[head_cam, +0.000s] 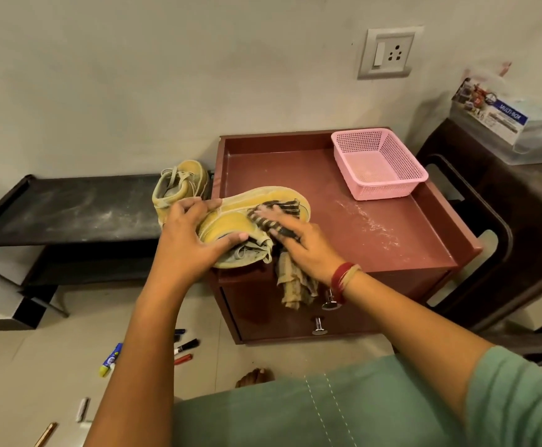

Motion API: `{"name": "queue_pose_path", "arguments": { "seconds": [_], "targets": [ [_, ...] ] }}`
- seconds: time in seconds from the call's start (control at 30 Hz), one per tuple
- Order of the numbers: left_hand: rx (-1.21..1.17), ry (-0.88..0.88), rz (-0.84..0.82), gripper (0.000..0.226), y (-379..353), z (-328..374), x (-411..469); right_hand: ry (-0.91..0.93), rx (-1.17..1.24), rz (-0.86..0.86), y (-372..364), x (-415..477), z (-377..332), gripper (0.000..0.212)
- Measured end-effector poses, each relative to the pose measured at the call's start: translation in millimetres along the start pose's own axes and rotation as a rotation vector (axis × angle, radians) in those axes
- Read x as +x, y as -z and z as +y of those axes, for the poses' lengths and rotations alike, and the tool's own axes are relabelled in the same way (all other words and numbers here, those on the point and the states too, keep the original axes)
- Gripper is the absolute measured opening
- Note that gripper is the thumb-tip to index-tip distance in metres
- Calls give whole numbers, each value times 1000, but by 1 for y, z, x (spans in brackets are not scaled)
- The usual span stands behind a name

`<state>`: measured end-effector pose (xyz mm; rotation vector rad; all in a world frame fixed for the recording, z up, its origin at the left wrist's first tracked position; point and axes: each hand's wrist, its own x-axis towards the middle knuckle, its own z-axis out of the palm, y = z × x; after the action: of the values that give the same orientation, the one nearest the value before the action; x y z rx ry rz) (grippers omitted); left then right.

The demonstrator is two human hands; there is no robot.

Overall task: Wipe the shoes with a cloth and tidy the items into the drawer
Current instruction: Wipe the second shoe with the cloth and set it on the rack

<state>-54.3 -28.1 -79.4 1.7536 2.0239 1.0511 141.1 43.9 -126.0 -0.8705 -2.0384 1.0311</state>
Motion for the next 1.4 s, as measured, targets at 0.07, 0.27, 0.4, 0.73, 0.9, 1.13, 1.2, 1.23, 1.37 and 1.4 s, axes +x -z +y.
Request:
{"name": "queue_pose_path", "arguments": {
  "seconds": [0.07,0.27,0.4,0.73,0.9,1.13,1.2,1.23,1.37,1.4],
  "targets": [
    [-17,5,6,78,0,0,0,-81,-14,92,5,2,4,44],
    [-36,-6,-11,79,2,-4,1,9,60,-4,-4,-2,-4,41],
    [-31,1,1,80,0,-6,4,18,89,40,-4,-4,-7,41],
    [-16,-24,-8,87,0,-13,7,84,-21,-26,-6,-12,-4,55],
    [-30,-21,-1,87,1,-11,5,-191,-102,271,31,3,12,36],
    [-47,17,80,97,-3,-8,1,-114,30,359,1,15,-12,35],
    [-39,19,101,102,-3,-8,-1,44,-90,119,-15,15,-20,39],
    [-29,7,101,103,-2,-9,-1,112,-160,18,-18,15,-18,40],
    [-23,-8,87,100,-2,-9,-3,-18,-216,201,-3,28,-6,34],
    [-21,-5,84,100,-2,-9,-4,-55,-233,227,-2,28,-7,34]
  ]
}}
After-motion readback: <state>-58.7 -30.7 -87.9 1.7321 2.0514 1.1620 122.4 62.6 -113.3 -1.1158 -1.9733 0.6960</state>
